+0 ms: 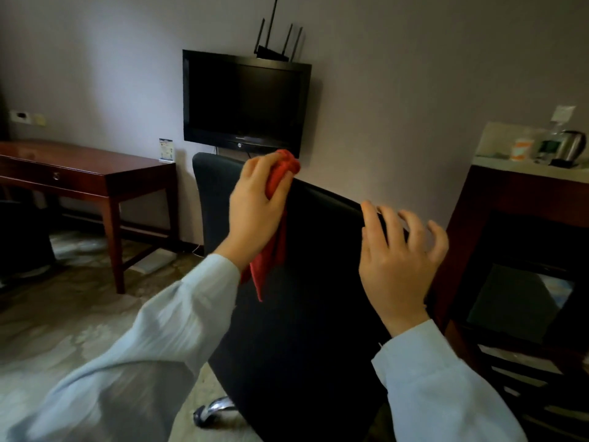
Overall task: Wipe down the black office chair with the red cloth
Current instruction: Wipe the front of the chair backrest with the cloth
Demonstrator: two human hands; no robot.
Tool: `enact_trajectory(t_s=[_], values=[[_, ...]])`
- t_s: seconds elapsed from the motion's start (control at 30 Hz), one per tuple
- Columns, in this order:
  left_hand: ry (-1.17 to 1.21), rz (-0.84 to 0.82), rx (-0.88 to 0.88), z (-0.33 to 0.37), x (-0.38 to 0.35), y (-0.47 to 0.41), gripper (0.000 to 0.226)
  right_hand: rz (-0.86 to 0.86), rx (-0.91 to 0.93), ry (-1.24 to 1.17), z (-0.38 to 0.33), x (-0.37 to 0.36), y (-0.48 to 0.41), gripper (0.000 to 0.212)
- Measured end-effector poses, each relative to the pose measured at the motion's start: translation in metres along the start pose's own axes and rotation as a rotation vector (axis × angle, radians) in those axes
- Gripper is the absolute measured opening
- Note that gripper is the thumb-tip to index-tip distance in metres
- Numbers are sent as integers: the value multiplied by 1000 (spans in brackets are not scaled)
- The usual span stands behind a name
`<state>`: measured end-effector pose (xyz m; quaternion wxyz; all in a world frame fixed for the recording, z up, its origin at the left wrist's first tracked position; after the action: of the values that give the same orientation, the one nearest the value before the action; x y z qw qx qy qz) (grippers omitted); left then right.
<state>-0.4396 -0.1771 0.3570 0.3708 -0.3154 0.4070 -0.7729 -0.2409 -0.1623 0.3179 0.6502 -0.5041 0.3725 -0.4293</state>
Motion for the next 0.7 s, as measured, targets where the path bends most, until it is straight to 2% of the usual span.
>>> enact_trajectory(t_s=[0.13,0.23,0.37,0.43,0.47,0.53,0.63,0.7], values=[[-183,-52,-189,29,-23,26,46,13,-36,19,11,0,4,28],[-190,14,-316,35,-32,32,36,29,-118,5,19,0,9,29],[-280,85,-570,24,-37,34,29,42,-211,-19,20,0,12,32],[-337,125,-588,8,-35,30,45,33,-151,-39,15,0,10,36],[-359,156,-573,-3,-32,27,51,15,-94,-58,10,-1,8,37],[-372,194,-480,-26,-23,20,45,-48,20,-93,0,-5,7,38],[-227,79,-173,-66,-5,9,36,-128,89,-53,-3,-16,9,44],[-146,136,46,-97,7,-2,32,-141,105,-3,0,-22,12,47]])
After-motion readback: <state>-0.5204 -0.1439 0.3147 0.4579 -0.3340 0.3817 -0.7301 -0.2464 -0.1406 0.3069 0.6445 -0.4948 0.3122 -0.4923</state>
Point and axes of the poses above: each hand's wrist, its own y-axis away from the middle knuckle, its own x-axis out of the back of the hand, z = x × y, the point moved 2 cm from there along -y, towards the middle knuckle, and after that the axes turned 5 degrees about -y, right-handed, at the moved point
